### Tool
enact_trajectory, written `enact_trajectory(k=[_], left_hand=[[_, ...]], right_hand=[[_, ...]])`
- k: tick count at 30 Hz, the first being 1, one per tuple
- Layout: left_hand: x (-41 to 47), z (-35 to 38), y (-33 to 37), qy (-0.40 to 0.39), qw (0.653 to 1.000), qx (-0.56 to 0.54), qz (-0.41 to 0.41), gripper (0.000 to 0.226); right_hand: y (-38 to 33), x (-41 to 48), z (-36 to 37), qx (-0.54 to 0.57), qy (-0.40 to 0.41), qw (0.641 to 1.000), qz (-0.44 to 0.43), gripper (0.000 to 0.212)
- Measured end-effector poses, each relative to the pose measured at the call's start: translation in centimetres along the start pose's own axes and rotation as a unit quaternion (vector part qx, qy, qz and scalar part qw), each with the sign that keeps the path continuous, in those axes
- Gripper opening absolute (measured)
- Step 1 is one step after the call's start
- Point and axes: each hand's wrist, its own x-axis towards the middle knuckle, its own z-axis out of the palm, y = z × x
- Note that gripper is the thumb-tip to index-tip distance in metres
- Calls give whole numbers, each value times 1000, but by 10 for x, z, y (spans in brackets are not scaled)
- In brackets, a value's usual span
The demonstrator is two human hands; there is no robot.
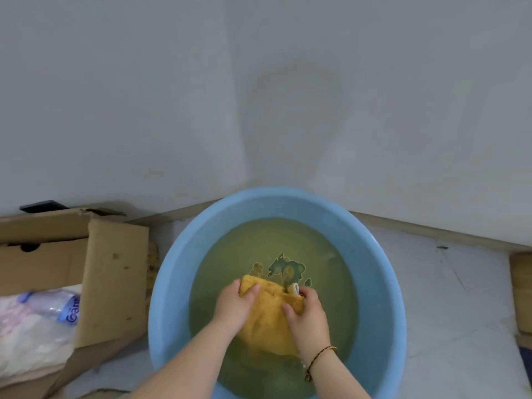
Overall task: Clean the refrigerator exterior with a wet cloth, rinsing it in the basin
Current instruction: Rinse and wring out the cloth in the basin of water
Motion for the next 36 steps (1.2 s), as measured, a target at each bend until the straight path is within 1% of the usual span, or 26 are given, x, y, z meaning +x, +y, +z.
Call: enact_trajectory(k=[4, 7, 8, 9, 10, 11, 12, 14, 15, 16, 18, 20, 22, 25, 28, 29, 32, 34, 36], left_hand=[[25, 4, -24, -22, 998, 54, -15, 25], [37, 10, -32, -23, 999, 39, -26, 21], [39, 13, -33, -14, 999, 31, -29, 23], [40, 14, -30, 0, 999, 26, -38, 32], [41, 16, -28, 14, 999, 15, -43, 37], [42, 17, -26, 23, 999, -4, -49, 38], [41, 18, -24, 25, 998, -35, -55, 38], [36, 18, -19, 22, 990, -115, -73, 41], [33, 17, -17, 21, 986, -148, -79, 42], [29, 18, -14, 27, 982, -169, -77, 43], [21, 18, -4, 43, 980, -183, -60, 38], [10, 18, 7, 38, 978, -203, -29, 30], [1, 17, 13, 20, 971, -236, -10, 37], [-13, 16, 12, 21, 970, -244, -14, 42], [-25, 16, 10, 15, 978, -207, 26, 45], [-23, 13, 11, 18, 979, -203, 32, 48], [-12, 1, 17, 41, 966, -257, -9, 49], [-14, -2, 20, 43, 960, -277, -16, 48], [-25, 4, 21, 11, 963, -270, -9, 46]], right_hand=[[13, 13, 15, -47, 15, 999, 4, 42], [18, 23, 26, -91, 12, 995, 24, 38], [19, 26, 30, -97, 17, 995, 33, 38], [18, 29, 32, -94, 22, 994, 46, 37], [19, 33, 33, -74, 27, 995, 61, 34], [17, 37, 33, -28, 25, 995, 90, 29], [15, 40, 32, 41, 9, 991, 125, 21], [9, 39, 29, 203, -39, 963, 172, 11], [7, 35, 27, 252, -48, 952, 168, 5], [3, 30, 26, 277, -41, 949, 146, 4], [-6, 15, 28, 289, 4, 954, 84, 13], [-18, -5, 34, 238, 42, 970, 16, 22], [-26, -16, 39, 166, 60, 984, -25, 28], [-31, -11, 36, 118, 75, 990, -37, 29], [-31, -10, 32, 139, 100, 985, -23, 25], [-32, -16, 34, 143, 101, 984, -31, 26], [-31, -40, 45, 118, 54, 985, -117, 29], [-33, -32, 41, 99, 44, 984, -145, 28], [-39, -12, 30, 115, 53, 988, -94, 25]])
